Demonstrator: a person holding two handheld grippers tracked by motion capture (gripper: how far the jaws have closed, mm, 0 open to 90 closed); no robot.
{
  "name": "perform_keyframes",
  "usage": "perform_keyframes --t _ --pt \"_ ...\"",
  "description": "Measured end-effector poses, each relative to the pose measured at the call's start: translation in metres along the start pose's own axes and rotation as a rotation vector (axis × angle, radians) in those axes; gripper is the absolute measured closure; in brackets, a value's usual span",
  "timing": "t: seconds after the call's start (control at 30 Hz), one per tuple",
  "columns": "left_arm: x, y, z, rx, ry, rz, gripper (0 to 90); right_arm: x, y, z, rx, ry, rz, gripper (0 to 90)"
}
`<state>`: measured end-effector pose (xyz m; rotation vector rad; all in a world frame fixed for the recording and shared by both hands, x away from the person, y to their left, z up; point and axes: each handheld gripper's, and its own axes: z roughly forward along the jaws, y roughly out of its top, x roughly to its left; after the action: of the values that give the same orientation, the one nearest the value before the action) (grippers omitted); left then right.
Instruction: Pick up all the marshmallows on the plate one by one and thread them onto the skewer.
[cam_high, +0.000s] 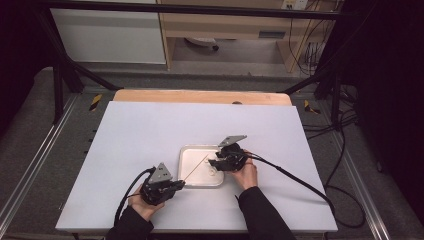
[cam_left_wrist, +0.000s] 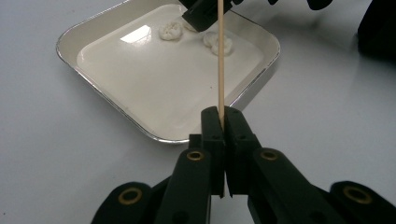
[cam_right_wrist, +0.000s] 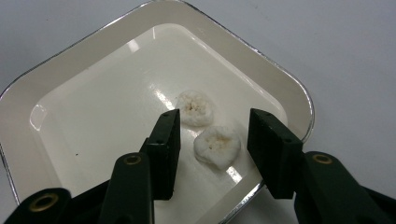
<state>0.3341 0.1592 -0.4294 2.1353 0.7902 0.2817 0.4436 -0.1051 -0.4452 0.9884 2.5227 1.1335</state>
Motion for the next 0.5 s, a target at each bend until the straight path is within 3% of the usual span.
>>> perform_keyframes --t 0.2,0.5 --pt "-0.0008 -0.0001 0.0011 0.002 0.001 0.005 87.6 0.0002 -0.0017 0.0024 0.01 0.006 -0.011 60.4" --pt "-0.0024 0.0004 0.0022 -0.001 0.002 0.003 87.5 0.0037 -0.0048 0.0033 -0.007 -0.038 -0.054 67.2"
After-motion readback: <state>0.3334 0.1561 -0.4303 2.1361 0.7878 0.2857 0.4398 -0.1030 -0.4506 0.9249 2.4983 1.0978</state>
